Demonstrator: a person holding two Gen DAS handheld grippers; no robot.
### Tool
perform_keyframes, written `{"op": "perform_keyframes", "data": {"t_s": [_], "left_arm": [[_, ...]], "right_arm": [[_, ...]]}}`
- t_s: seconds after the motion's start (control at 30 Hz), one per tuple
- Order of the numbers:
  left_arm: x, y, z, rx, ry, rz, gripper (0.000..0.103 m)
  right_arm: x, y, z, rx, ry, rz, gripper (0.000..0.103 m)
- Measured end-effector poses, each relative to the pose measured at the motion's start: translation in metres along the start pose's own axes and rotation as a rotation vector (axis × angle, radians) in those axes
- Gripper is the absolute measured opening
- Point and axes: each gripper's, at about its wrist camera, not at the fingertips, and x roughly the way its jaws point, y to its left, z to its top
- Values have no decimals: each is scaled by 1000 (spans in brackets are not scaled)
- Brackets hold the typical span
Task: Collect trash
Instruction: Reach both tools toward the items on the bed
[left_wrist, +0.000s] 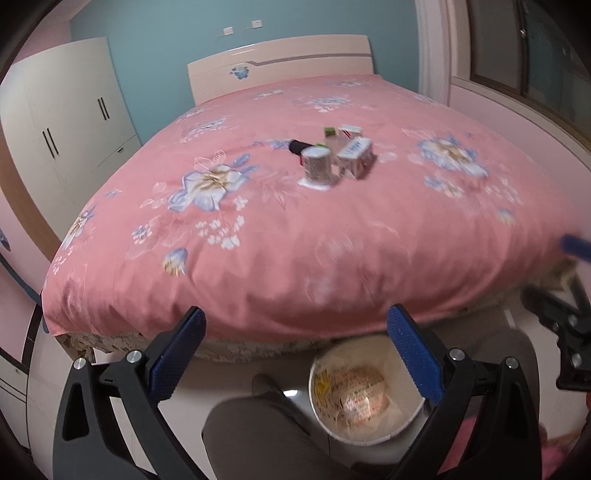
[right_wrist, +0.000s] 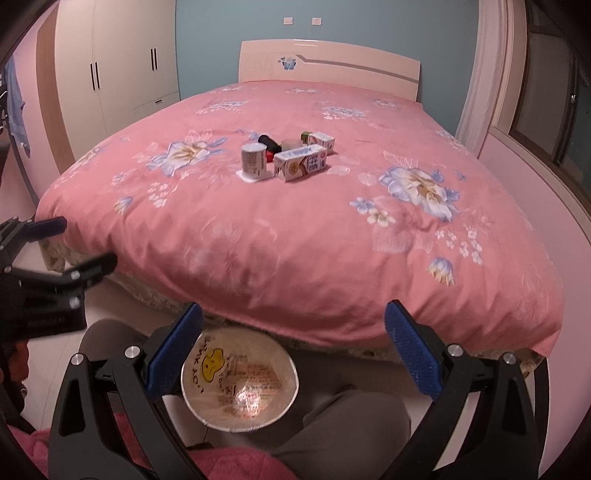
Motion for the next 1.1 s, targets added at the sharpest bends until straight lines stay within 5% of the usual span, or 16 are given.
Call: {"op": "perform_keyframes", "data": {"t_s": [0.67, 1.1], "left_arm": [[144, 27, 191, -112, 31, 13, 100], [273, 28, 286, -209, 183, -22, 100]], "right_arm": [[119, -70, 194, -28, -54, 1, 96], [270, -106, 295, -129, 106, 48, 96]]}}
